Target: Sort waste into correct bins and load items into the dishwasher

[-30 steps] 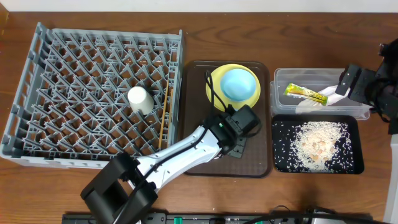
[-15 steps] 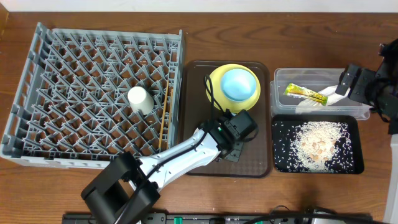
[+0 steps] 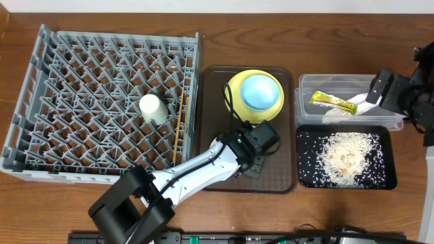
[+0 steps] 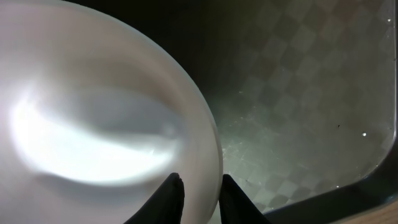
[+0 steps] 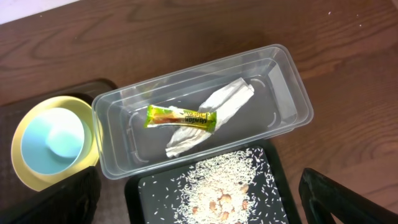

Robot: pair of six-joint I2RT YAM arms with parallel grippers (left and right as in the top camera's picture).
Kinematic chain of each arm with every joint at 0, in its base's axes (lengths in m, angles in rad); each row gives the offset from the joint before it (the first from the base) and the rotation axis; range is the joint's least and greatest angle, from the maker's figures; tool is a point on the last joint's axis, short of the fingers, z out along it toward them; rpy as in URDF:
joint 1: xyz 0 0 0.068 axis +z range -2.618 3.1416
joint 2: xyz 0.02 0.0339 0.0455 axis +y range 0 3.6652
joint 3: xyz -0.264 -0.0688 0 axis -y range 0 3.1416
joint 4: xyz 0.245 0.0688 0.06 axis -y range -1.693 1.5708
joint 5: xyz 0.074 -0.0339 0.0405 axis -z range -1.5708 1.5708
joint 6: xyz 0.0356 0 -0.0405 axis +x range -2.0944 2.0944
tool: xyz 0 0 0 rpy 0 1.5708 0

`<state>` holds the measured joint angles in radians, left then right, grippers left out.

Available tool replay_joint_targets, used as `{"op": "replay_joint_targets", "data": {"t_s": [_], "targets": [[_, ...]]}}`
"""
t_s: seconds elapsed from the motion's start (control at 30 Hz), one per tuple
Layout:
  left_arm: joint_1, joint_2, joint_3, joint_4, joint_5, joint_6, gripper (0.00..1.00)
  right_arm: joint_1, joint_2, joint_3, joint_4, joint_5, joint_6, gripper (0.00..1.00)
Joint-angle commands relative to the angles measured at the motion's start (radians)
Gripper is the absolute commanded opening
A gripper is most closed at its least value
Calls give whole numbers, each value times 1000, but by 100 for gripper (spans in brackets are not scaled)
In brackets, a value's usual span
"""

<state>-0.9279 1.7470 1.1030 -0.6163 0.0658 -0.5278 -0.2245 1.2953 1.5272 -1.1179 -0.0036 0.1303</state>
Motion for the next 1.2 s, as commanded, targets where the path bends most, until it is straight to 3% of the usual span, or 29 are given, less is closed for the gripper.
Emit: {"op": "replay_joint_targets", "data": {"t_s": [0.0, 0.2, 0.27, 0.33, 0.47, 0.73, 0.83, 1.03, 1.1, 1.17], "targets": [[-6, -2, -17, -3, 2, -9, 24, -3, 1, 11, -1, -1, 14, 99], [-6, -2, -29, 1, -18, -9, 23, -3, 1, 11, -1, -1, 14, 99], [-6, -2, -30, 9, -30, -9, 19, -3, 1, 11, -1, -1, 14, 99], [-6, -2, -31, 18, -28, -9, 8, -3, 1, 11, -1, -1, 14, 99], [-1, -16, -6, 21, -24, -8, 7, -3, 1, 11, -1, -1, 14, 99], [126, -260, 195, -105, -6, 38, 8, -3, 1, 11, -1, -1, 14, 99], [238, -384, 233, -140, 83, 54, 7, -3, 1, 11, -1, -1, 14, 99], [587, -568, 234, -231, 420, 64, 7, -3, 1, 11, -1, -1, 14, 99], [754, -584, 234, -313, 619, 137, 7, -3, 1, 11, -1, -1, 14, 99], [843, -575, 232, -362, 729, 191, 7, -3, 1, 11, -1, -1, 14, 99]]}}
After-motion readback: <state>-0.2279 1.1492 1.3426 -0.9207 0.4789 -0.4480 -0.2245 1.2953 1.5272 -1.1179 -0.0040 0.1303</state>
